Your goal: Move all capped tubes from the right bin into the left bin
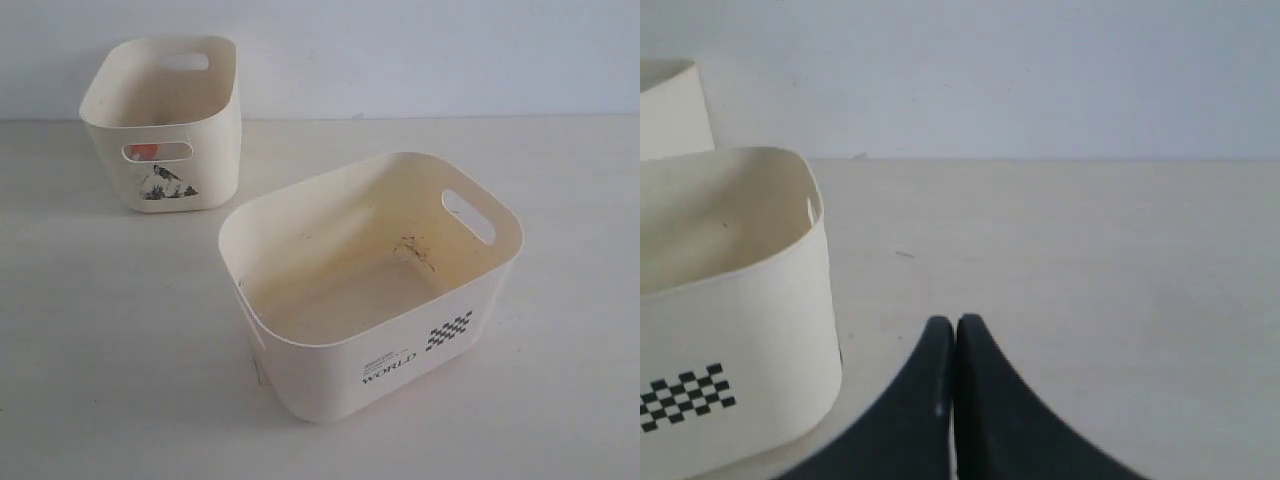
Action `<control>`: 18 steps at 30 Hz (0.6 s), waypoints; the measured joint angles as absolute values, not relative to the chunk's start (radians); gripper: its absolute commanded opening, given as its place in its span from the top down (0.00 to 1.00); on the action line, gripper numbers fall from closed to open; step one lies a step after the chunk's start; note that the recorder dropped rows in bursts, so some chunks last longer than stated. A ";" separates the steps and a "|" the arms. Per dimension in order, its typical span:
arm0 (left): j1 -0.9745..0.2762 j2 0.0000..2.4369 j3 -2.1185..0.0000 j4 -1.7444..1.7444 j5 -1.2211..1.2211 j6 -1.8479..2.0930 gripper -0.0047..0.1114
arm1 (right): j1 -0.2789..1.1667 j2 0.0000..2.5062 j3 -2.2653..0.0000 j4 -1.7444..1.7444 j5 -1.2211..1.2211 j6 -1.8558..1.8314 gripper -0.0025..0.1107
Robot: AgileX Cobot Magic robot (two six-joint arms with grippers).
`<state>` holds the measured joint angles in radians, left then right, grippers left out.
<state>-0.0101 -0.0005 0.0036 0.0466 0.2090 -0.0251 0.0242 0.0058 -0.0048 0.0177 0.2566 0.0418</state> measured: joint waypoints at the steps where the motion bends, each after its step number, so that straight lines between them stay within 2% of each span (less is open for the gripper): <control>1: -0.010 0.000 0.004 0.047 0.209 -0.025 0.92 | 0.024 0.006 -0.005 0.018 0.274 0.042 0.98; 18: -0.010 0.000 0.004 0.047 0.209 -0.025 0.92 | 0.023 0.005 0.001 0.016 0.339 0.027 0.98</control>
